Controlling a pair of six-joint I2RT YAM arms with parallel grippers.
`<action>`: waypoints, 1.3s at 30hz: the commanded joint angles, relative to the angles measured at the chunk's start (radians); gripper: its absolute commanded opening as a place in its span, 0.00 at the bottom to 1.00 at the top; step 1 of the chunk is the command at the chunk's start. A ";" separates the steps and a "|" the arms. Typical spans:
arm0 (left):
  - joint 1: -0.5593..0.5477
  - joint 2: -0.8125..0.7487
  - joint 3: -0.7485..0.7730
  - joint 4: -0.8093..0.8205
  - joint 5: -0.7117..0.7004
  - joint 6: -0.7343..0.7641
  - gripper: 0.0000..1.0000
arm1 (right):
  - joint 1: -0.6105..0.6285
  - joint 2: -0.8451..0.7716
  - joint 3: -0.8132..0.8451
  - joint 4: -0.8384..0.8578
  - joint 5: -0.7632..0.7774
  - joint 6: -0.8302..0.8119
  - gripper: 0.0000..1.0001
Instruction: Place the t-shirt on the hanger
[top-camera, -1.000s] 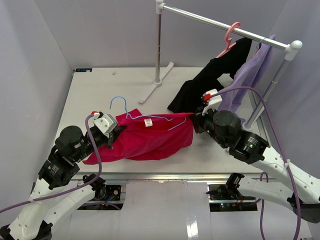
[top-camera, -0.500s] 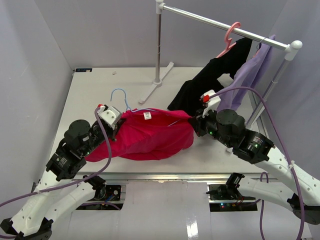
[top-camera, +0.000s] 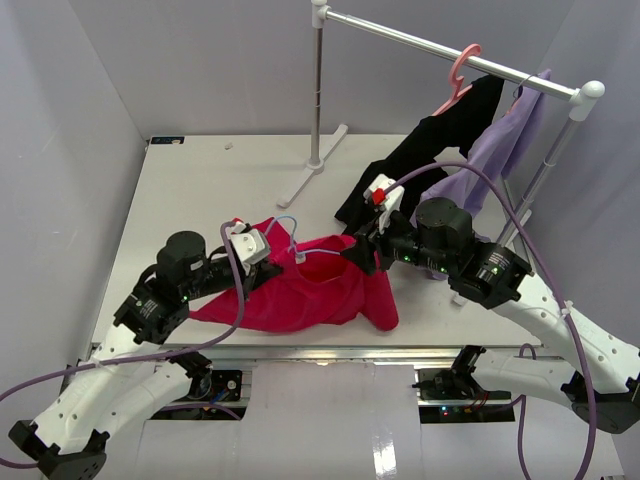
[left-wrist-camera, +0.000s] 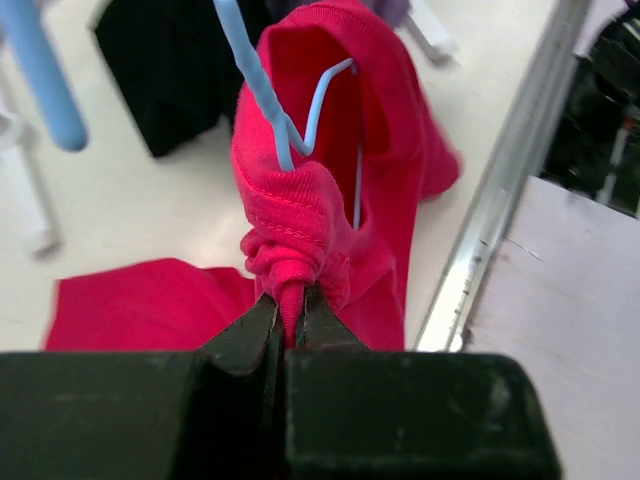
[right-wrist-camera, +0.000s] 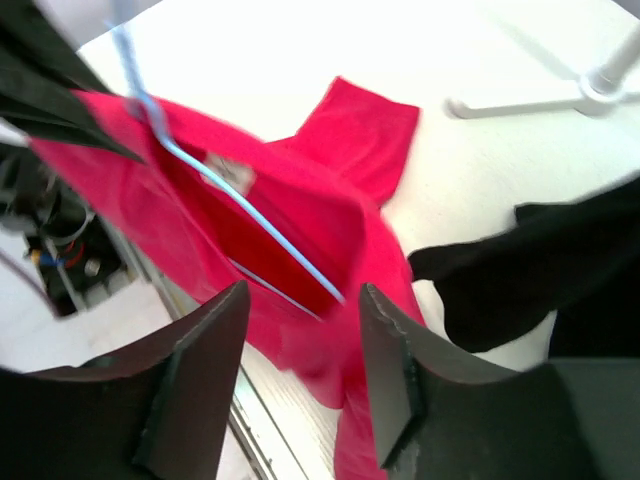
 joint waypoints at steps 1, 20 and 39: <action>0.002 -0.005 -0.052 0.016 0.177 -0.041 0.00 | -0.004 -0.028 0.021 0.067 -0.213 -0.092 0.60; 0.002 -0.009 -0.071 0.084 0.329 -0.084 0.00 | 0.059 0.204 -0.046 0.576 -0.500 -0.006 0.58; 0.002 0.030 0.240 -0.033 -0.194 -0.147 0.52 | 0.070 0.083 0.010 0.454 -0.263 -0.001 0.08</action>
